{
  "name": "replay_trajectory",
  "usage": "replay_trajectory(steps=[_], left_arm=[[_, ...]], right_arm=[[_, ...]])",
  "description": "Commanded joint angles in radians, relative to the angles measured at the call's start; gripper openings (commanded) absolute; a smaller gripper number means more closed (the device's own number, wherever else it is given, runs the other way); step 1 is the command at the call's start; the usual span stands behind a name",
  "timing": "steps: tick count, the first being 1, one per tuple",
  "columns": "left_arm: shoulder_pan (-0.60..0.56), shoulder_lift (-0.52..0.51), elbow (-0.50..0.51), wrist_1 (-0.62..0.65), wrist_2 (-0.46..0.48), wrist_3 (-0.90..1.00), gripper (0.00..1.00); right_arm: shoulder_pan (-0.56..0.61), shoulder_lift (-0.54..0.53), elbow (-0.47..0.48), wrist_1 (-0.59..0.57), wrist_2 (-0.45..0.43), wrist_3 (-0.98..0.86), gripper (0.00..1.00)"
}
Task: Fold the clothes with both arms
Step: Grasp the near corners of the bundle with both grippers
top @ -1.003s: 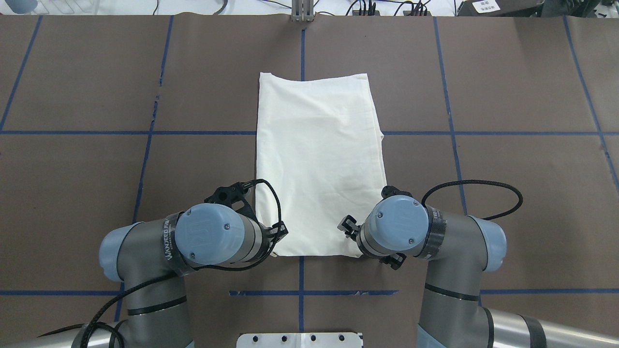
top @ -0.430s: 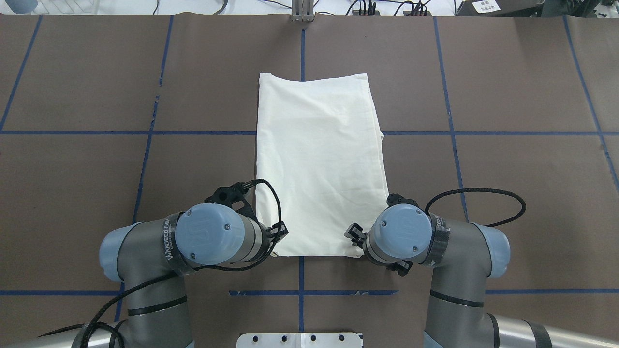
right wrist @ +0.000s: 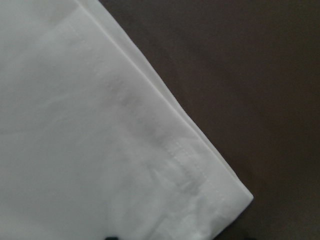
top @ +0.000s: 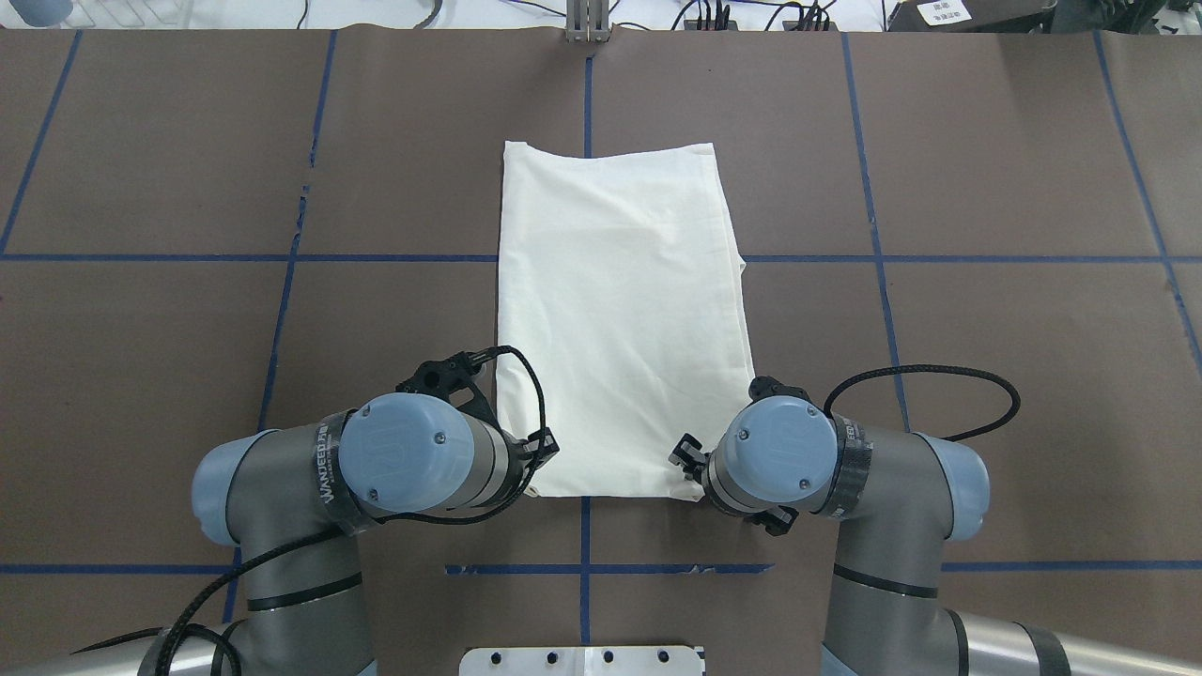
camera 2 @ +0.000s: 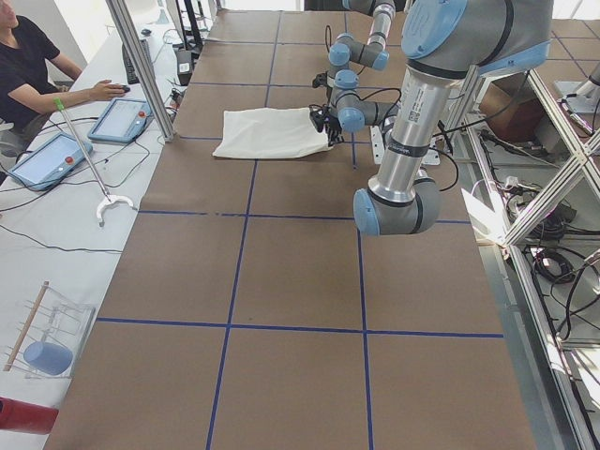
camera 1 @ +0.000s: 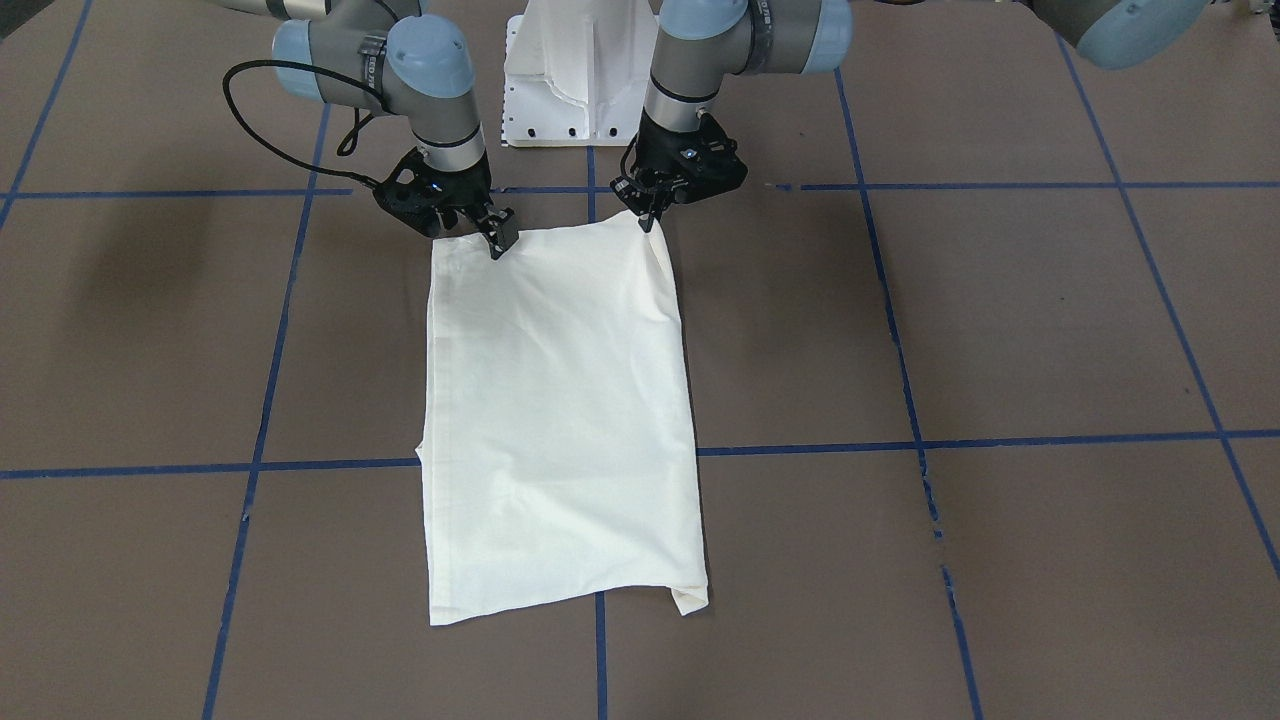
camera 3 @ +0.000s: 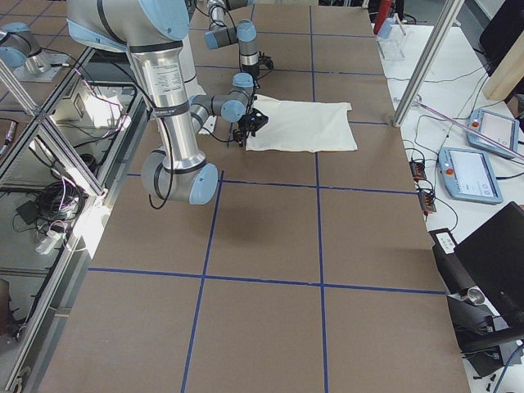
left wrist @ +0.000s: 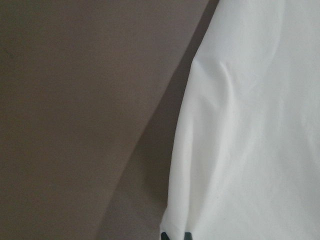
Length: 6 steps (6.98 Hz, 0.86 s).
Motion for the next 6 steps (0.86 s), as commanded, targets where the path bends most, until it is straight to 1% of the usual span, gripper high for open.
replay_trajectory(steps=[1, 2, 6], left_arm=[[0.000, 0.001, 0.001, 0.000, 0.000, 0.000, 0.00], [0.000, 0.001, 0.001, 0.000, 0.000, 0.000, 0.00], [0.000, -0.001, 0.001, 0.000, 0.000, 0.000, 0.00]], right_arm=[[0.002, 0.006, 0.004, 0.000, 0.001, 0.000, 0.02], [0.009, 0.008, 0.005, 0.000, 0.004, -0.002, 0.00], [0.022, 0.028, 0.007, 0.000, 0.002, 0.001, 0.00]])
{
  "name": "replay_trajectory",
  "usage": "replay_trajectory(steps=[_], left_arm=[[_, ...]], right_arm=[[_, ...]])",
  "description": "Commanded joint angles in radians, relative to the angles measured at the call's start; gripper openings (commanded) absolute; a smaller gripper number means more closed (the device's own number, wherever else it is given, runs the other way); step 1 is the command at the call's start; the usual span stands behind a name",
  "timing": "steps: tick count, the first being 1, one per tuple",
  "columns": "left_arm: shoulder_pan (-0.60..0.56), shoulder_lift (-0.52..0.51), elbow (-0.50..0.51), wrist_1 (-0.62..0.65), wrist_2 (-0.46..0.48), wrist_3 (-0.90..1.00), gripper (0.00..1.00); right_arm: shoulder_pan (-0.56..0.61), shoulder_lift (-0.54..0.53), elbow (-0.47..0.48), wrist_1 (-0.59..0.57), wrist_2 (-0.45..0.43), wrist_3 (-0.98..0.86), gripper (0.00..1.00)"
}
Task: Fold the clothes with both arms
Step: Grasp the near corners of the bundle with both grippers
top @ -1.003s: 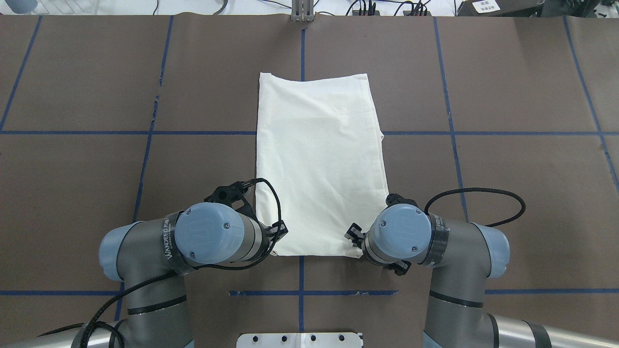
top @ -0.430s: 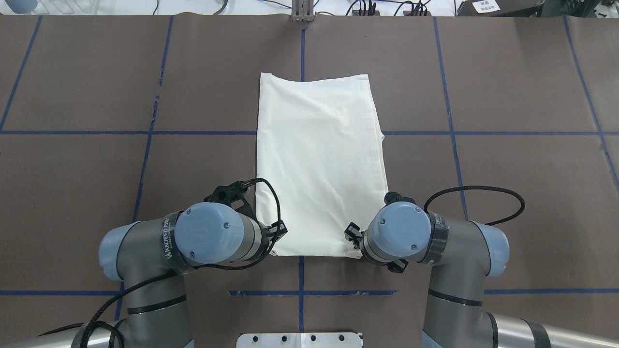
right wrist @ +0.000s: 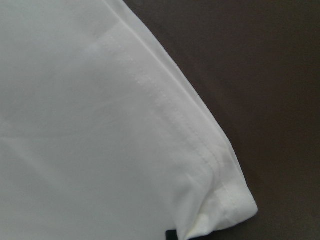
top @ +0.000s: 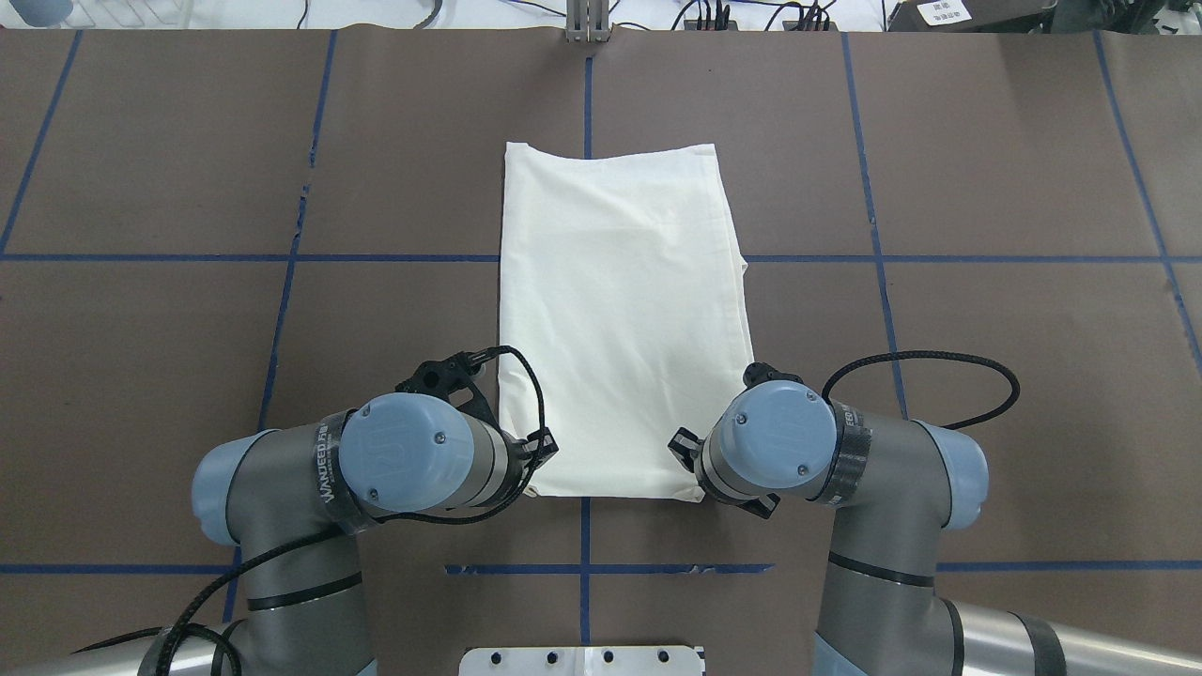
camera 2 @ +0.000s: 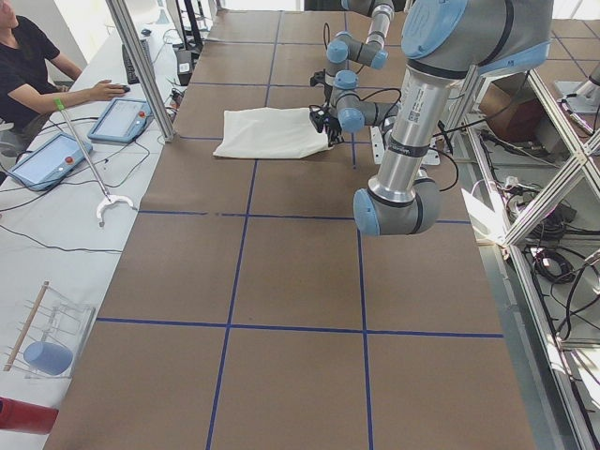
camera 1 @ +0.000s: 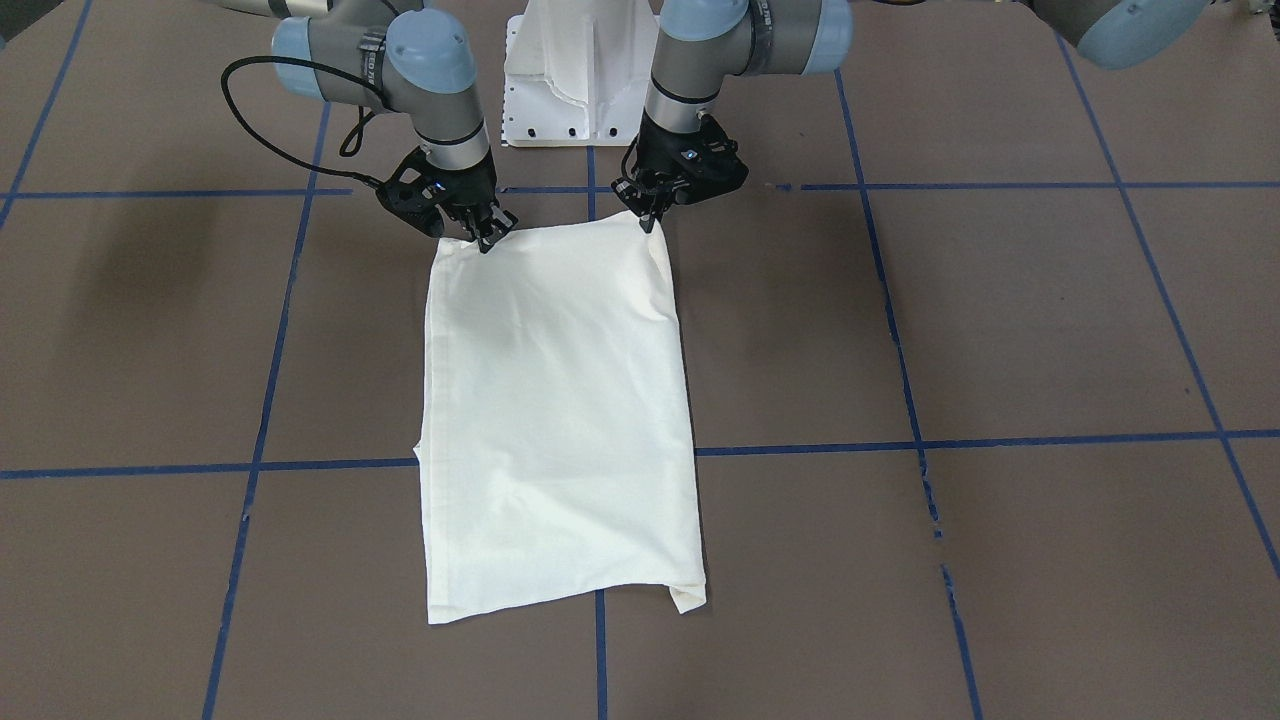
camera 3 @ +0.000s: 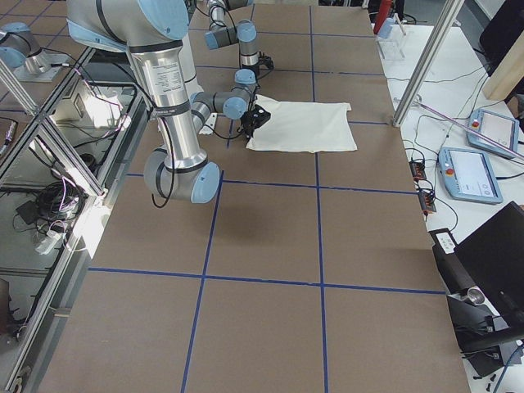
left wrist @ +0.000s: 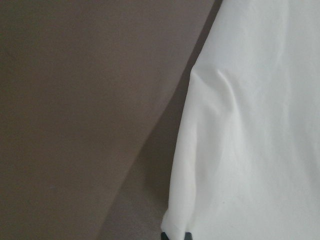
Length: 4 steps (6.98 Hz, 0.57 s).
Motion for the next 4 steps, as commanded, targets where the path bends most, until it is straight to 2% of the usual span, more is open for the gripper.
replay_trajectory(steps=[1, 2, 4], left_arm=[[0.000, -0.001, 0.000, -0.002, -0.002, 0.000, 0.00], [0.000, -0.001, -0.003, -0.002, -0.002, 0.000, 0.00], [0.009, 0.037, -0.091, 0.003, -0.002, -0.002, 0.00]], right_arm=[[0.002, 0.012, 0.006, 0.000, -0.005, 0.003, 0.00], [0.005, 0.010, 0.020, 0.000, -0.003, 0.001, 0.00], [-0.006, -0.023, 0.098, 0.003, 0.009, -0.003, 0.00]])
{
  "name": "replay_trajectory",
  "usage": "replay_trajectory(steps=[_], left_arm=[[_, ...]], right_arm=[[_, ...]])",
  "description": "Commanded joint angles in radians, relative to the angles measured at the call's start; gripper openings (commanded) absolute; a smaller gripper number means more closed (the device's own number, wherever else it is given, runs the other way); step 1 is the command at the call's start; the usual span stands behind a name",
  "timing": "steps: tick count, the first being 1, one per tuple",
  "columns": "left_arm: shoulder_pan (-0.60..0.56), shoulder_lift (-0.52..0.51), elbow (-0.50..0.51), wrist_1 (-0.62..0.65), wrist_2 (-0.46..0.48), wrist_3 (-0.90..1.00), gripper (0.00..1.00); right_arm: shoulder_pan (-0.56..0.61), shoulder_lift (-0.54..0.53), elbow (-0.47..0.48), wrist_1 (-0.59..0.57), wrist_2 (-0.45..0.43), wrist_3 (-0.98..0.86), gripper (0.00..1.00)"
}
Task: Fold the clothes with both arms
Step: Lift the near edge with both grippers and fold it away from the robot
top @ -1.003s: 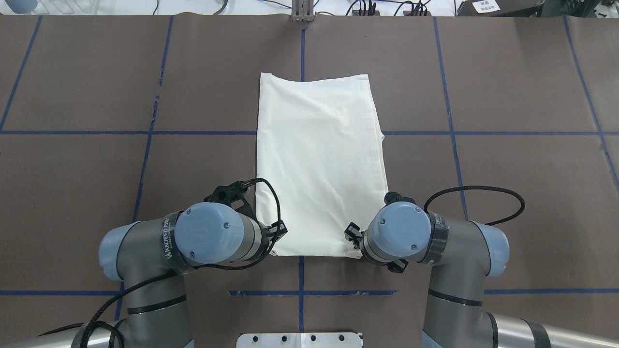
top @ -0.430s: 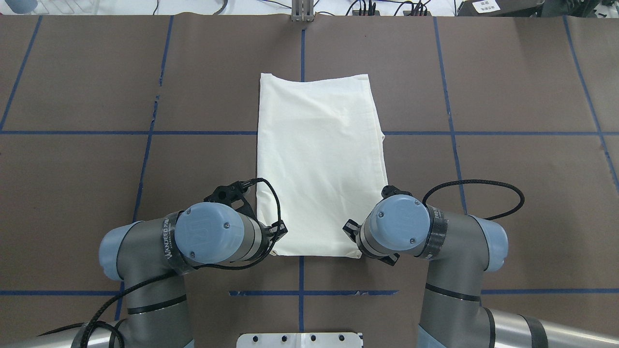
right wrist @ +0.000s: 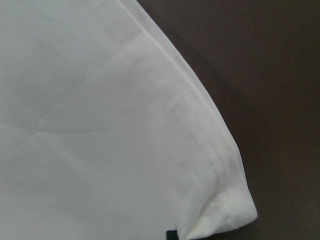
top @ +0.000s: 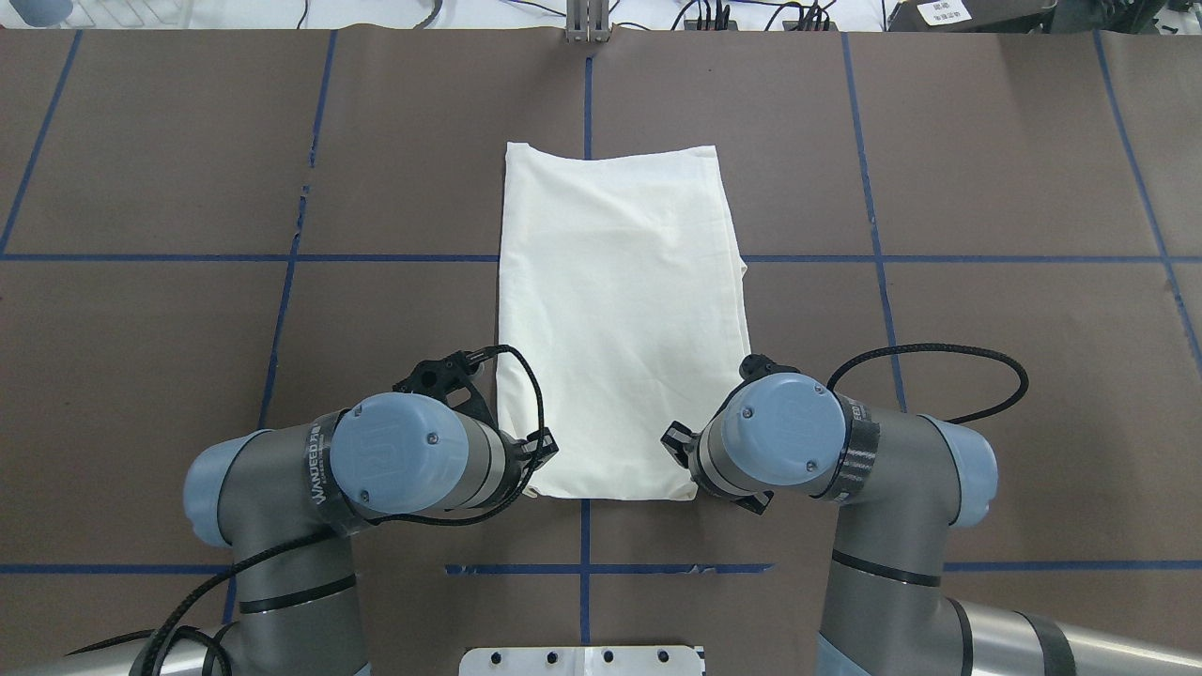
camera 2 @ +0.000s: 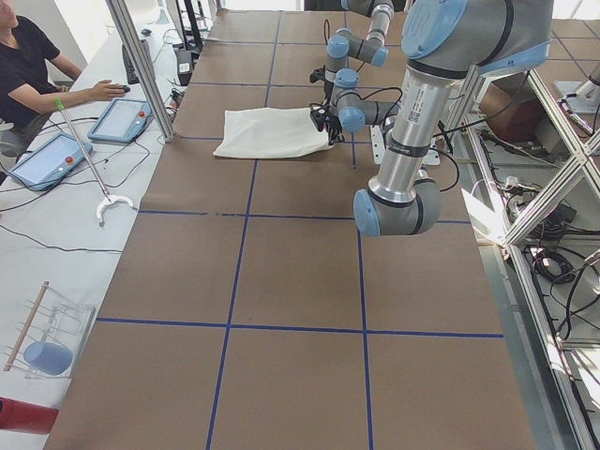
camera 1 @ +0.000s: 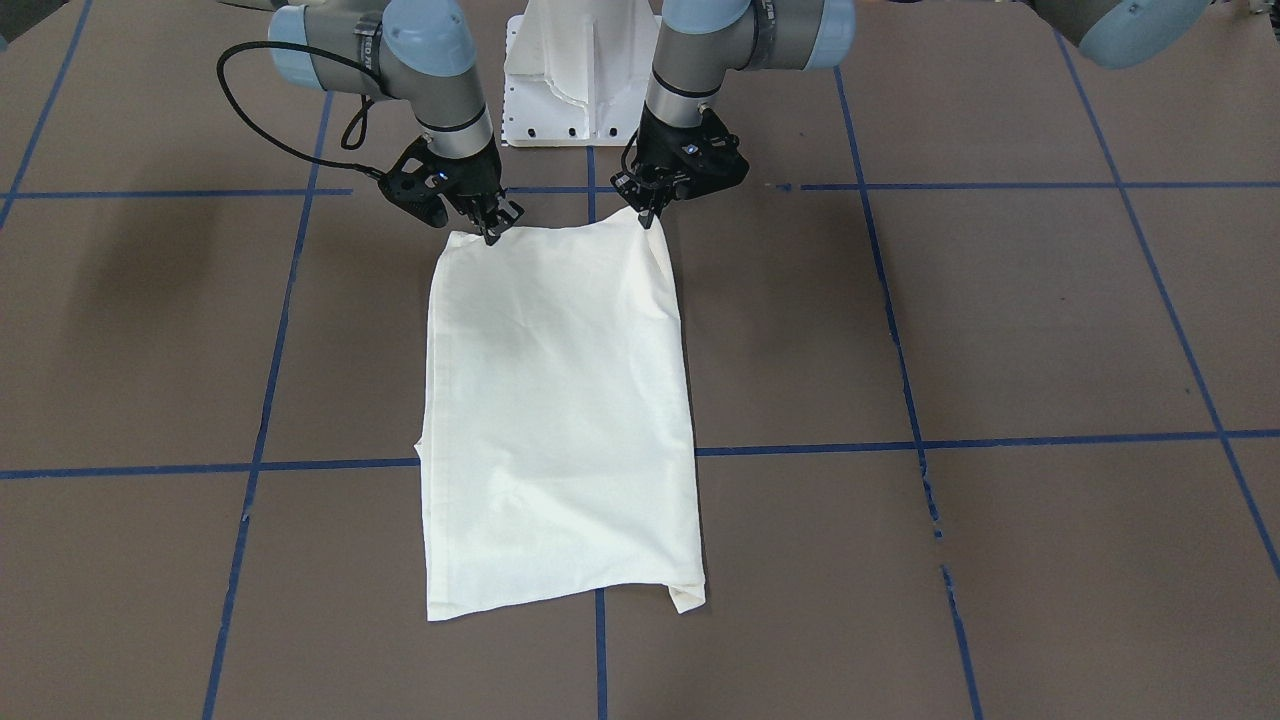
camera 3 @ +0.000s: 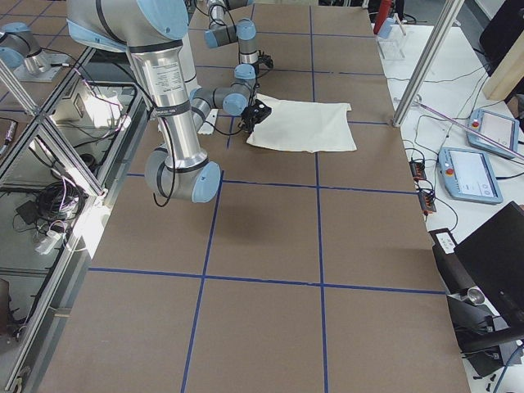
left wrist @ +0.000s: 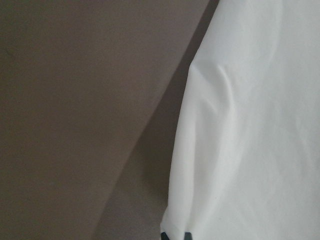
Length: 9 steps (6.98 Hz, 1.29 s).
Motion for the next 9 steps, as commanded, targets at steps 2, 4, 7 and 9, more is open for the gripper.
replay_trajectory(steps=[2, 4, 7, 9], left_arm=[[0.088, 0.109, -0.182, 0.005, 0.001, -0.017, 0.00], [0.107, 0.108, -0.192, 0.008, -0.002, -0.017, 0.00], [-0.067, 0.027, -0.169, -0.004, -0.053, 0.002, 0.00], [-0.256, -0.094, -0.010, -0.035, -0.171, 0.049, 0.00]], right_arm=[[-0.111, -0.089, 0.177, 0.009, -0.005, 0.001, 0.00], [-0.126, -0.085, 0.180, 0.012, -0.004, -0.010, 0.00], [0.116, -0.030, 0.112, 0.012, 0.054, -0.144, 0.00], [0.338, 0.138, -0.105, 0.012, 0.265, -0.212, 0.00]])
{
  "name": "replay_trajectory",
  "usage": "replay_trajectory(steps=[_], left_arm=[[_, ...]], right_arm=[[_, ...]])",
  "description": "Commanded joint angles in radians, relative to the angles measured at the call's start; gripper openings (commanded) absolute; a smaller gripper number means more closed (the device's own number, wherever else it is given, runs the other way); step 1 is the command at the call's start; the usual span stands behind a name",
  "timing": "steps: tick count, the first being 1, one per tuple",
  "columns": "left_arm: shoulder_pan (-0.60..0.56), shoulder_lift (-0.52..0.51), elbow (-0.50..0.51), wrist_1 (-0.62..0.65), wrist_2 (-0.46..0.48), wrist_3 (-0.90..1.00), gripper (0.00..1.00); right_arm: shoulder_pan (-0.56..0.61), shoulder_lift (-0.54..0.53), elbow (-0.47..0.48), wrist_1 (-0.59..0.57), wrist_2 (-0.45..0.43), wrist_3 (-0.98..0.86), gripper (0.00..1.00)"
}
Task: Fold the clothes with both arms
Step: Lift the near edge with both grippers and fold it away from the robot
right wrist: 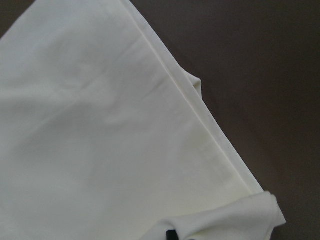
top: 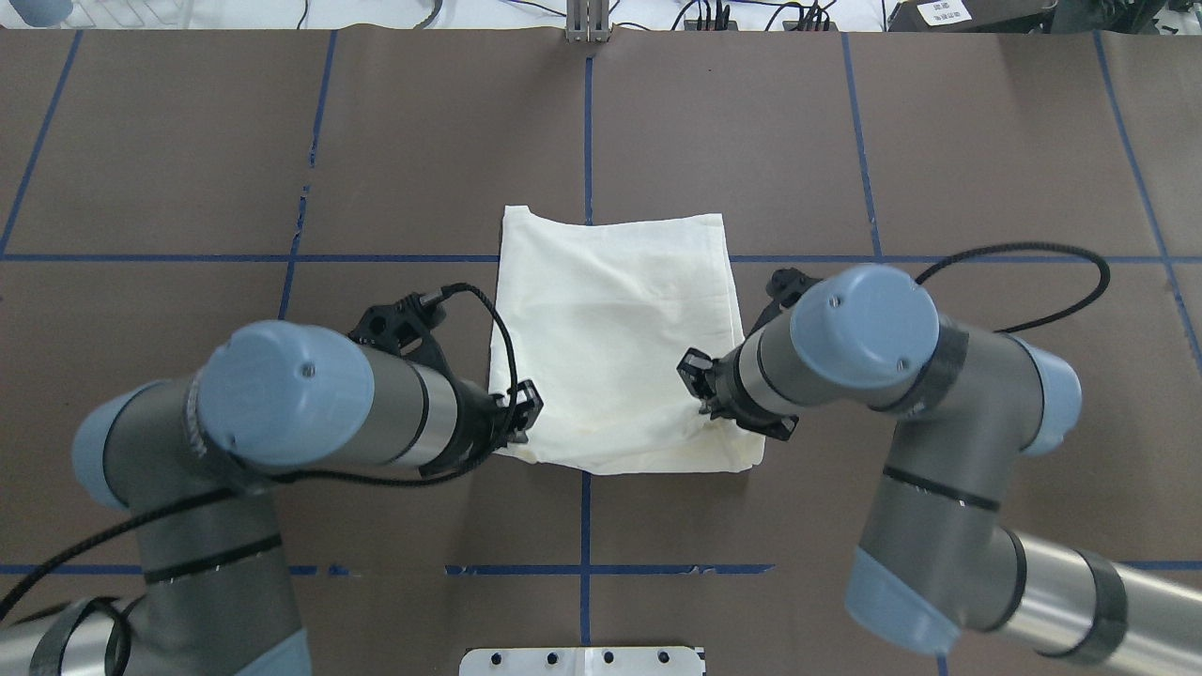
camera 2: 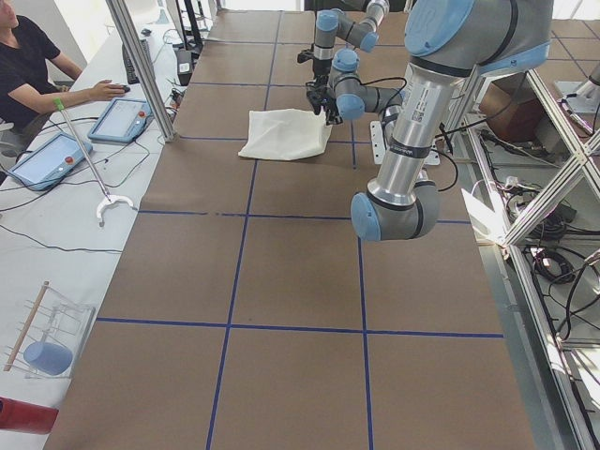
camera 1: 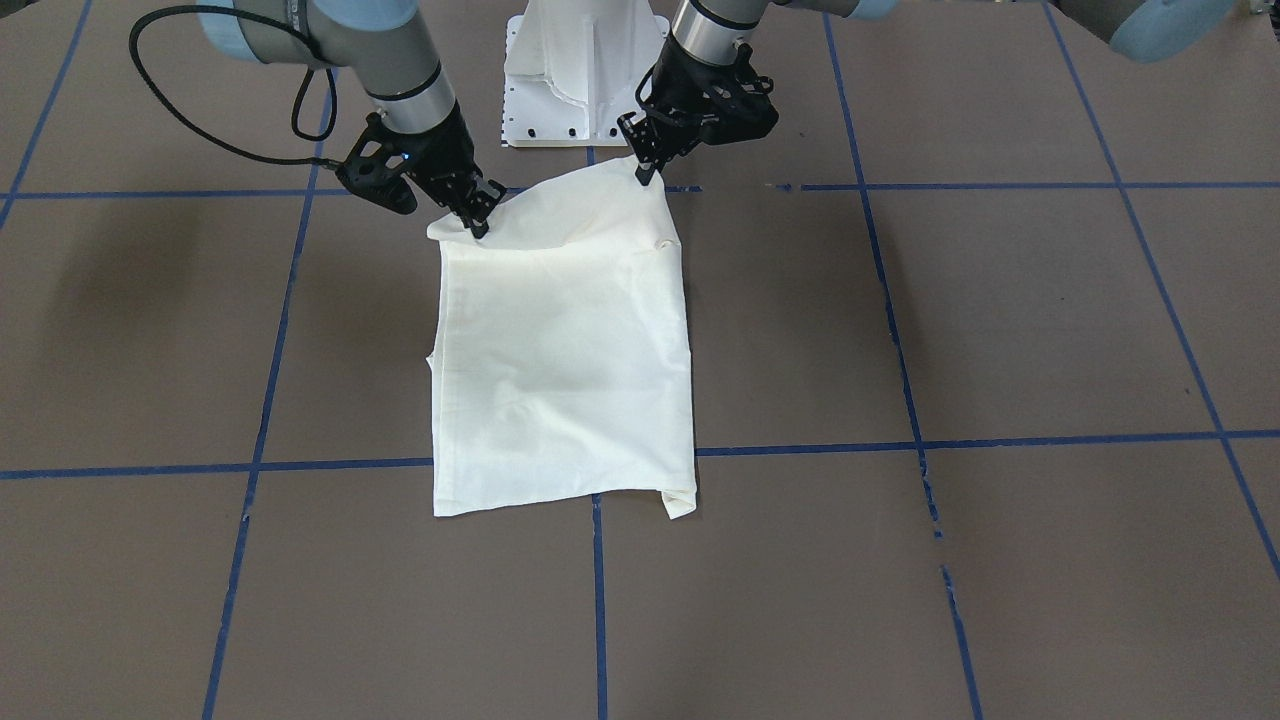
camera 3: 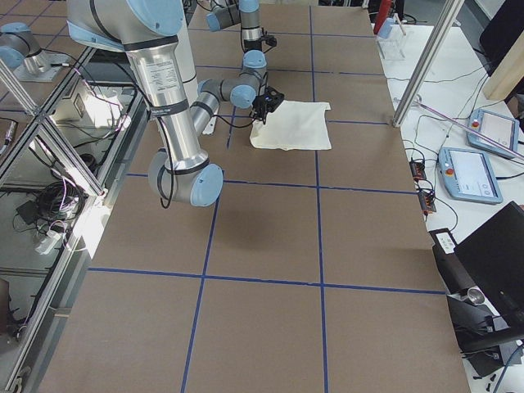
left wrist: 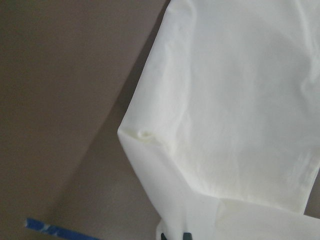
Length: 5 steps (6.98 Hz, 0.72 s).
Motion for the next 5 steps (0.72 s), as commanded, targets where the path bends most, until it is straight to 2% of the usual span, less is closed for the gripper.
replay_trajectory(steps=[1, 2, 3, 4, 5], left_arm=[[-0.173, -0.148, 0.239, -0.084, -0.055, 0.058, 0.00], [-0.208, -0.178, 0.385, -0.200, -0.055, 0.064, 0.00], [-0.228, -0.207, 0.527, -0.334, -0.052, 0.074, 0.00], [-0.247, -0.227, 0.625, -0.406, -0.049, 0.089, 0.00], [-0.250, -0.236, 0.668, -0.436, -0.031, 0.100, 0.45]], right_arm=[[0.198, 0.152, -0.232, 0.003, 0.159, -0.099, 0.00], [0.231, 0.239, -0.379, 0.012, 0.178, -0.125, 0.00], [0.233, 0.317, -0.565, 0.109, 0.177, -0.130, 0.00], [0.233, 0.347, -0.698, 0.221, 0.175, -0.131, 0.00], [0.233, 0.347, -0.737, 0.271, 0.169, -0.133, 0.14]])
